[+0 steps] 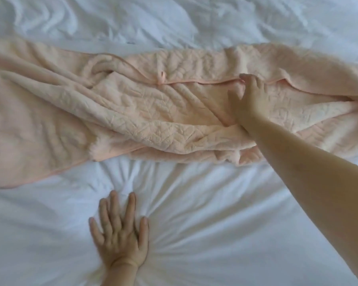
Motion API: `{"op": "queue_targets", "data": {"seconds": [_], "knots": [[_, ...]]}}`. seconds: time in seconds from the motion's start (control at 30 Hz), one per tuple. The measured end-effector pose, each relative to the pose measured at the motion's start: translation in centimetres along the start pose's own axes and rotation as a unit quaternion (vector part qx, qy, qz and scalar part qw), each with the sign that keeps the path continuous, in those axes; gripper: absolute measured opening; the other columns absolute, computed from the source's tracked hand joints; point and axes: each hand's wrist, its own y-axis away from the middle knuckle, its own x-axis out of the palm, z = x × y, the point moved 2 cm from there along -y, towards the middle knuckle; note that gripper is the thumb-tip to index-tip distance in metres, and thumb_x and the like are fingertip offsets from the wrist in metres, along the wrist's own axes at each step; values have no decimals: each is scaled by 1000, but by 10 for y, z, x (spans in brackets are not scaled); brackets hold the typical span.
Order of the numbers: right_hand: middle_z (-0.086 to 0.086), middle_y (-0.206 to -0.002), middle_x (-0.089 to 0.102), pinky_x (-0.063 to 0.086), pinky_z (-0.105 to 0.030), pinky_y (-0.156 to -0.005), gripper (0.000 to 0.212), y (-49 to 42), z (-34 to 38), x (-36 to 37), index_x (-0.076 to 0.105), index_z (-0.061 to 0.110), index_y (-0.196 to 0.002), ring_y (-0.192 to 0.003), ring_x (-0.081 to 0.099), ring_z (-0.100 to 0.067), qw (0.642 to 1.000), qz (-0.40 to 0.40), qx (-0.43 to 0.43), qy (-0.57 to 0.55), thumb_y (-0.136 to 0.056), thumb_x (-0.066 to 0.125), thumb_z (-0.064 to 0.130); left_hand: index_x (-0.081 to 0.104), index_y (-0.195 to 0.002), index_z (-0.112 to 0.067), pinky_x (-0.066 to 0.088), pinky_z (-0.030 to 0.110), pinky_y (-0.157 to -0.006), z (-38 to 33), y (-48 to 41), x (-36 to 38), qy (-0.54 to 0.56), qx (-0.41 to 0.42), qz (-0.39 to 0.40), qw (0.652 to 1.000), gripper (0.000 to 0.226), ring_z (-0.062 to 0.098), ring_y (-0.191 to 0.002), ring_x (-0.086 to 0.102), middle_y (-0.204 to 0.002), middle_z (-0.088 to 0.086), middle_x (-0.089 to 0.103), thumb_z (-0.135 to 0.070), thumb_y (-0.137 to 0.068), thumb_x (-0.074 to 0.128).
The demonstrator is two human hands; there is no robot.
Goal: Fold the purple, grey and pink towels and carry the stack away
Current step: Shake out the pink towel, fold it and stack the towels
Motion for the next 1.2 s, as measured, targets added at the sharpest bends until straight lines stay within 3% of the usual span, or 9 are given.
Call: {"op": "queue_targets", "data": {"seconds": [0.1,0.17,0.33,0.6,0.73,0.87,0.97,1.1,1.2], "knots": [[5,-148,38,16,-39,-114,46,-30,-2,16,47,26,-134,-141,24,-21,996,26,-46,77,-88,43,30,12,-150,-39,4,53,-115,7,1,7,-8,9,-16,1000,61,25,-147,13,-161,2,11,-56,-91,12],[0,-139,50,19,-38,-110,38,-42,-3,20,59,24,-123,-134,35,-25,990,20,-81,116,-89,41,24,14,-150,-38,3,52,-115,11,1,13,-13,10,-28,999,62,25,-147,13,-161,3,12,-55,-91,13],[-6,-112,63,42,-33,-73,25,-30,3,14,61,18,-111,-96,56,-27,999,19,-24,42,-95,43,26,13,-151,-37,2,52,-115,10,-3,16,-20,9,-32,999,61,25,-147,13,-161,2,12,-54,-92,13],[-3,-84,61,38,-33,-63,20,135,2,-44,62,10,-94,-77,53,-22,995,8,-95,-41,-94,51,27,17,-149,-39,-7,47,-116,7,-7,1,-17,10,-22,1000,59,22,-148,6,-161,-2,10,-56,-92,16],[8,-77,53,32,-28,-62,13,233,5,-83,61,15,-85,-72,48,-13,990,18,-102,-94,-93,54,23,7,-148,-44,-10,47,-116,7,-4,-25,-15,-7,68,998,59,20,-147,-3,-161,-4,0,-61,-92,16],[12,-75,53,37,-28,-60,10,283,29,-150,63,17,-84,-67,49,-10,980,13,-144,-133,-91,58,21,12,-152,-23,29,53,-109,-14,17,-110,207,4,39,978,84,35,-141,24,-156,19,15,-29,-86,63],[6,-81,61,48,-37,-66,9,295,63,-223,65,18,-88,-74,58,-18,976,15,-173,-133,-91,58,23,13,-152,-20,32,52,-105,-41,29,-207,250,124,-71,958,91,39,-138,27,-153,23,22,-25,-81,70],[7,-86,63,50,-38,-73,9,311,112,-332,69,18,-92,-80,62,-17,967,4,-226,-119,-89,61,21,49,-135,-27,28,45,-107,-78,29,-338,114,294,-90,945,51,28,-129,45,-138,4,53,-30,-86,62],[7,-90,66,49,-33,-77,9,323,137,-407,70,21,-92,-85,61,-14,969,-34,-217,-112,-89,62,20,63,-108,-33,41,37,-93,-82,43,-416,100,302,-12,948,20,22,-102,60,-102,-8,68,-38,-95,47]]}}
